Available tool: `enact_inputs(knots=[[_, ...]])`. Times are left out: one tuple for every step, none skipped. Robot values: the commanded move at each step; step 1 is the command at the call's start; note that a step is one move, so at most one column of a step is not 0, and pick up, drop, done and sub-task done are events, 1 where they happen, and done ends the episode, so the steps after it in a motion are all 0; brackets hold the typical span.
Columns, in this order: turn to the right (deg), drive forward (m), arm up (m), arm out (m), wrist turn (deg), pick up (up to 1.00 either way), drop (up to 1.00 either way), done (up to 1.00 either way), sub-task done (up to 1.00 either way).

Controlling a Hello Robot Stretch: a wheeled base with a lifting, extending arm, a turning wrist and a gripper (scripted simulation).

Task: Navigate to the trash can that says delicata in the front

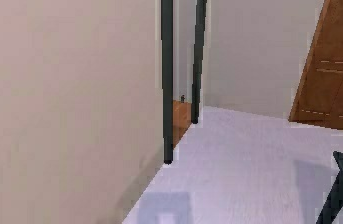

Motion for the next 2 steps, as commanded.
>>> enact_inputs(knots=[[0.0,0.1,0.0,0.0,0.0,0.0,0.0,0.0,0.0],[12.0,0.0,0.0,0.0,0.0,0.0,0.0,0.0,0.0]])
